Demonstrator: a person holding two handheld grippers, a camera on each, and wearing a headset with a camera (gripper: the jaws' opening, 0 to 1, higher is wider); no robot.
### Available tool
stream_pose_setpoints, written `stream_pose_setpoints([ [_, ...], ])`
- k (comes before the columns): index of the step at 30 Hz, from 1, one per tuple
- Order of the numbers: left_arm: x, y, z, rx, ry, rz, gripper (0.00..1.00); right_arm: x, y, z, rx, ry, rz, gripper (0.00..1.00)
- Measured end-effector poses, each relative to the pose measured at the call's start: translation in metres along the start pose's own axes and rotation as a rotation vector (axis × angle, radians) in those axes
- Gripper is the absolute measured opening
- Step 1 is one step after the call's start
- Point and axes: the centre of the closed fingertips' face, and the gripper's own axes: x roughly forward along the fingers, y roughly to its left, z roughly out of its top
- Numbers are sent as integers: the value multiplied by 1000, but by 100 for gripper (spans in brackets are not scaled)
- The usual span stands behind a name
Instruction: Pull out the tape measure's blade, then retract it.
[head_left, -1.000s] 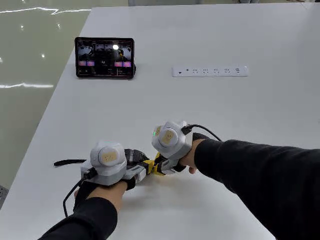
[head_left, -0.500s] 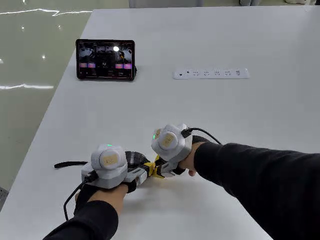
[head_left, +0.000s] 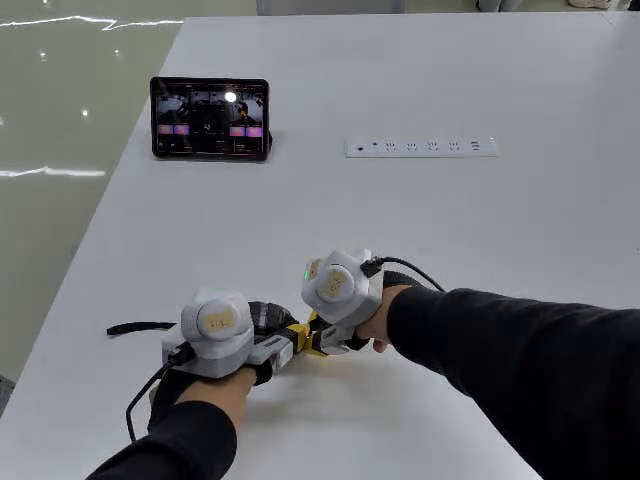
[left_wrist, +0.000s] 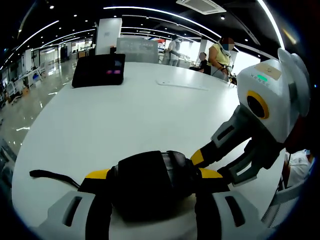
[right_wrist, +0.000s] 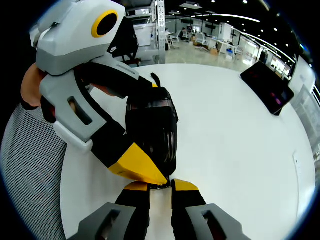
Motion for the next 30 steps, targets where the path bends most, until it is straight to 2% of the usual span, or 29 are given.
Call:
stream_pose_setpoints([
  [7,-1,0,0,-9,11,-9,64,-1,-4,1,17,-5,-41,16],
  [10,-2,0,2,-4,13,-15,63,-4,-4,0,36,-16,-39,16],
  [17,-10,3,17,4,-24,-40,62,-15,-6,3,70,-44,-63,15],
  [22,-12,10,23,11,-28,-53,68,-26,-6,0,110,-68,-81,17],
  [28,-16,16,24,38,-24,-78,74,-44,-5,-14,136,-82,-123,21],
  [30,-21,17,26,43,-38,-101,78,-53,-3,-19,153,-95,-138,22],
])
